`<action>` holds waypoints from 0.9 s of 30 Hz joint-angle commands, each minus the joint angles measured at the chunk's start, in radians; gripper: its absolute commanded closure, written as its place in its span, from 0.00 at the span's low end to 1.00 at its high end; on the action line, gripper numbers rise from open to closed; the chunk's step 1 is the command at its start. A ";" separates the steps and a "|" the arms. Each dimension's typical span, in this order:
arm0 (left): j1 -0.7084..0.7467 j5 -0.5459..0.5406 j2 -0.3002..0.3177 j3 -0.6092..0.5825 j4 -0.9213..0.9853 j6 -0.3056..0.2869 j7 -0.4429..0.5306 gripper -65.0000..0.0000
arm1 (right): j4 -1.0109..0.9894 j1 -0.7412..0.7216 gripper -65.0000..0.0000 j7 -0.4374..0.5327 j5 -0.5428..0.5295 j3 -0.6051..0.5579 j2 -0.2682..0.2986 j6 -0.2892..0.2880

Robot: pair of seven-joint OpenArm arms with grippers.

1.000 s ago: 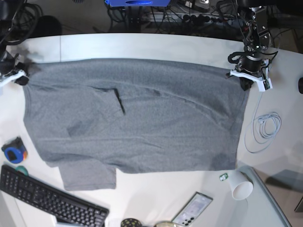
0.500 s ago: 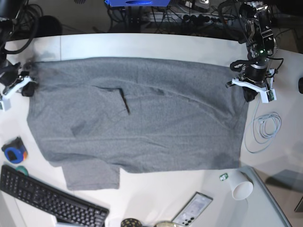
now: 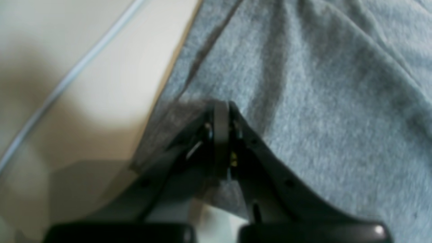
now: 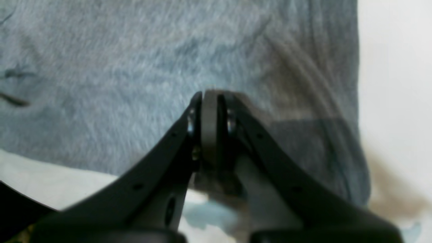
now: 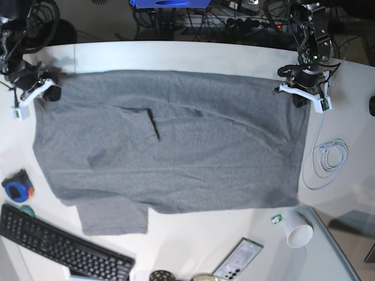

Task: Layout the t-shirt on the table in an organized manner, then fold the t-shirt properly
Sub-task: 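Pull the shirt corners with both grippers toward the robot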

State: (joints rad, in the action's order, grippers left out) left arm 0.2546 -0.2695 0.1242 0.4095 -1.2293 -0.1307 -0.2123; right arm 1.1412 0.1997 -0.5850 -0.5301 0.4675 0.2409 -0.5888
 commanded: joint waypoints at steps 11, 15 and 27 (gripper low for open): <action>0.105 0.000 0.007 0.001 -0.022 0.006 -0.017 1.00 | 0.007 0.102 0.95 0.010 0.026 0.004 0.015 -0.003; 0.151 0.000 0.004 -0.001 -0.099 0.006 -0.020 1.00 | 0.007 0.134 0.95 0.032 0.026 0.004 0.045 -0.003; 0.162 0.000 -0.004 -0.096 -0.119 0.006 -0.020 1.00 | 0.007 0.171 0.95 0.033 0.026 0.113 0.047 -0.003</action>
State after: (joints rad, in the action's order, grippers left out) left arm 0.4072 -0.2695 0.1215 0.3164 -1.3445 -0.1173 -0.1982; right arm 1.1496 0.3614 -0.5098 -0.5491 0.5762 0.2741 -0.6189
